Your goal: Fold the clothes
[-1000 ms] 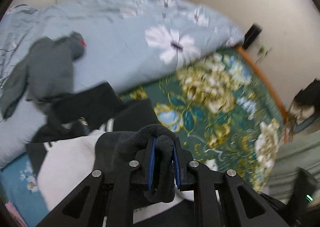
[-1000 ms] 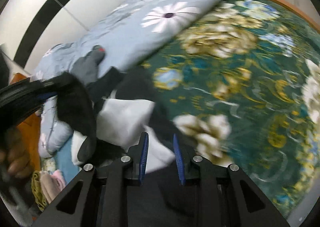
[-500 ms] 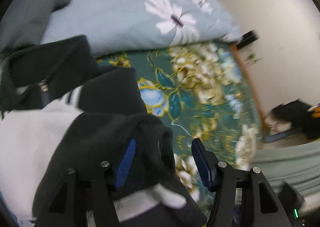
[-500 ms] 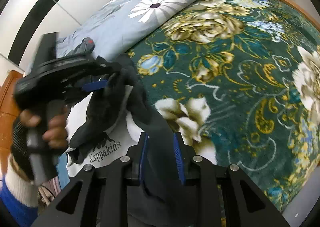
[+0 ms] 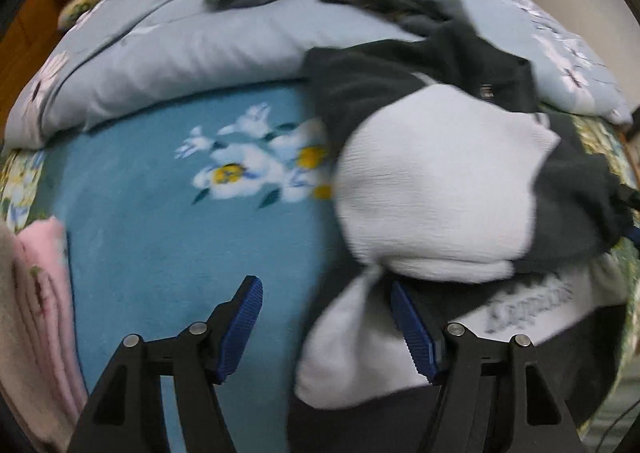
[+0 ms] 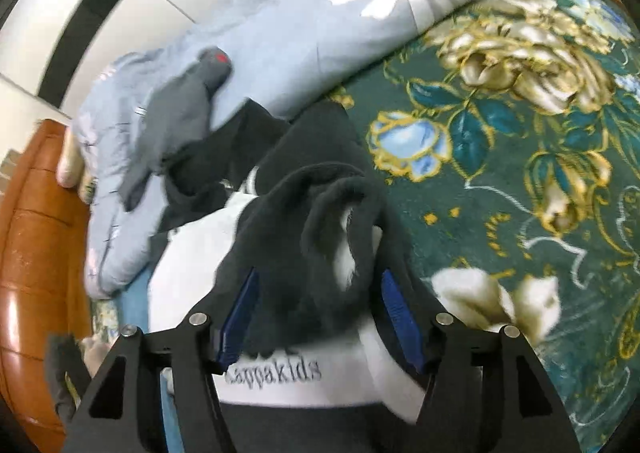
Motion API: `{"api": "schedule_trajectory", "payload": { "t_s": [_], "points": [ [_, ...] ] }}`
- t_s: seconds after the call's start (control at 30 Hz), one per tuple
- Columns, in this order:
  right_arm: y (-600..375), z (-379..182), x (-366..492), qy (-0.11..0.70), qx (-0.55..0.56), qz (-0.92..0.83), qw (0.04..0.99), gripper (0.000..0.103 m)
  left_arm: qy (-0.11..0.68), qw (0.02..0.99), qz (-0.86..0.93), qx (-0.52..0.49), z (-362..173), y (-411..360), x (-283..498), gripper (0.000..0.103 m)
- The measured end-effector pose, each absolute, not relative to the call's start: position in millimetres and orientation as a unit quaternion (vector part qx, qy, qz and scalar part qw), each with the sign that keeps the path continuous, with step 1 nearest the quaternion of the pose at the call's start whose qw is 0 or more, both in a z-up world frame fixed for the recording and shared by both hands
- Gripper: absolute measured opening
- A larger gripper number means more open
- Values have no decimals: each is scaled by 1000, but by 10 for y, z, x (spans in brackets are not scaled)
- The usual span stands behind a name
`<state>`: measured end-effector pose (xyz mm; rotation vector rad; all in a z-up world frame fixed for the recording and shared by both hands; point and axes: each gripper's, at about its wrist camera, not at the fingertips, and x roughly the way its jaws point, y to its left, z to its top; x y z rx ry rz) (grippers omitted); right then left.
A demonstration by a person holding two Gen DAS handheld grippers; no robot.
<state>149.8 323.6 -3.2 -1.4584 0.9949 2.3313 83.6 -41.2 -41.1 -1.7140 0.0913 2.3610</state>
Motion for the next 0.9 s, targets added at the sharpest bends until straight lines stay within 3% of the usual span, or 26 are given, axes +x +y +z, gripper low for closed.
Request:
{"api": "schedule_trajectory", "payload": {
  "t_s": [0.03, 0.1, 0.2, 0.43, 0.63, 0.77, 0.83, 0.87, 0.9],
  "points": [
    [3230, -40, 1452, 337, -497, 791, 113, 62, 31, 103, 805, -583, -437, -429, 825, 71],
    [3192, 37, 1364, 319, -504, 795, 115, 23, 24, 94, 809, -580, -455, -434, 813, 71],
    [3115, 239, 1214, 288, -503, 810, 95, 18, 21, 82, 817, -570, -462, -417, 803, 71],
    [3067, 1124, 1215, 250, -363, 897, -31, 18, -10, 52, 824, -564, -491, -530, 863, 72],
    [3427, -59, 1173, 284, -506, 810, 81, 18, -23, 64, 812, -580, -533, -612, 897, 72],
    [3481, -194, 1267, 299, -515, 797, 99, 19, -36, 89, 797, -597, -558, -648, 909, 72],
    [3493, -145, 1296, 304, -513, 797, 103, 30, -65, 98, 785, -608, -561, -707, 933, 72],
    [3468, -95, 1335, 298, -512, 799, 103, 44, -84, 105, 781, -610, -552, -751, 977, 71],
    [3439, -42, 1376, 290, -511, 802, 102, 51, -102, 112, 776, -612, -542, -797, 1022, 71]
  ]
}}
